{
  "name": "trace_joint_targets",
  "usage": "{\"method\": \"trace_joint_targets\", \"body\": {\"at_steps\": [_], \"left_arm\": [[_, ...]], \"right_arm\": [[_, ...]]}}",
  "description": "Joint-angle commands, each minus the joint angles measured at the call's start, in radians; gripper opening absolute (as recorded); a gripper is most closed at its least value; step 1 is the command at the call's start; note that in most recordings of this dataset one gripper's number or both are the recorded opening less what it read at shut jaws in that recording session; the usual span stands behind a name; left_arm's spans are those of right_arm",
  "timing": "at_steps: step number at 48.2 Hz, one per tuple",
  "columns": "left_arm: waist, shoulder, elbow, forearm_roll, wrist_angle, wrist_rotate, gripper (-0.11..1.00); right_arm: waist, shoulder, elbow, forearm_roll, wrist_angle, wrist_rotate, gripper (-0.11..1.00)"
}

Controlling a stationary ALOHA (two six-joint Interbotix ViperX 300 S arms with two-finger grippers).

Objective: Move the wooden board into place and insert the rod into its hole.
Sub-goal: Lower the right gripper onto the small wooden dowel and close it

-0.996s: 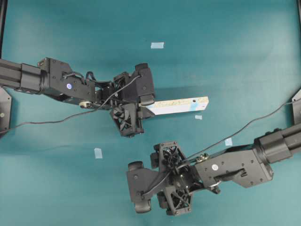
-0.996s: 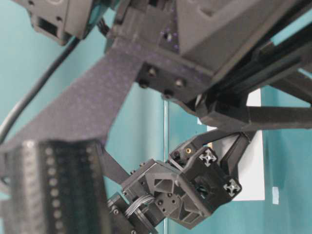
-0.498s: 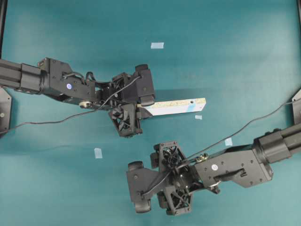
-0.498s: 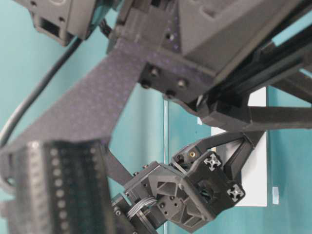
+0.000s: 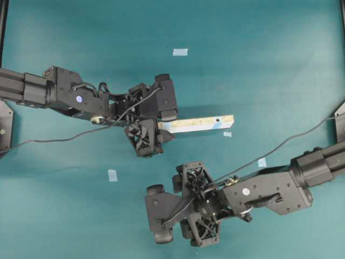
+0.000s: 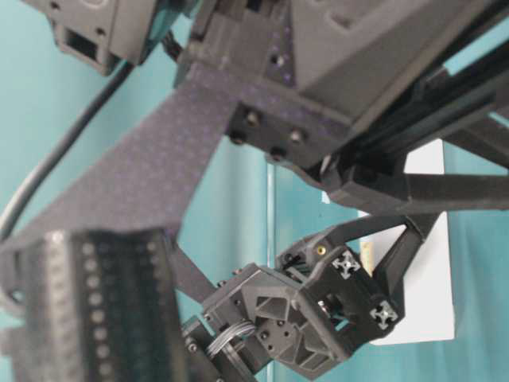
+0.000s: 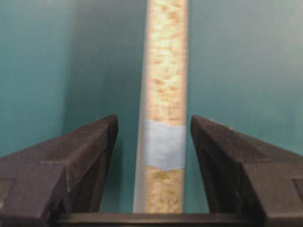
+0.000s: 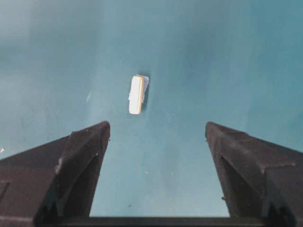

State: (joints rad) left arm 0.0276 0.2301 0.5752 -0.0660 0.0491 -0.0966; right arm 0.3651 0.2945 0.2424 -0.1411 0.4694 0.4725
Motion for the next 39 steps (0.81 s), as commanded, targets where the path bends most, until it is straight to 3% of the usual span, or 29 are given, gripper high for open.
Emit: {"method": "trace_joint_targets", "body": {"at_steps": [1,17,39], "left_arm": [[-0.003,-0.028,-0.011,-0.002,-0.005,-0.006,0.62],[-0.003,-0.028,0.0,0.0,-0.005,-0.003,0.62],[-0.003,-0.038,0.011,-0.002,-0.005,-0.005,0.62]], "right_arm": [[0.003,-0.017,-0.034,0.002,0.002,0.012,0.87],[0.017,0.012,-0.106,0.002,0.107,0.126,0.87],[0.02,0.115,-0.212,0.003,0.137,0.132,0.87]]}}
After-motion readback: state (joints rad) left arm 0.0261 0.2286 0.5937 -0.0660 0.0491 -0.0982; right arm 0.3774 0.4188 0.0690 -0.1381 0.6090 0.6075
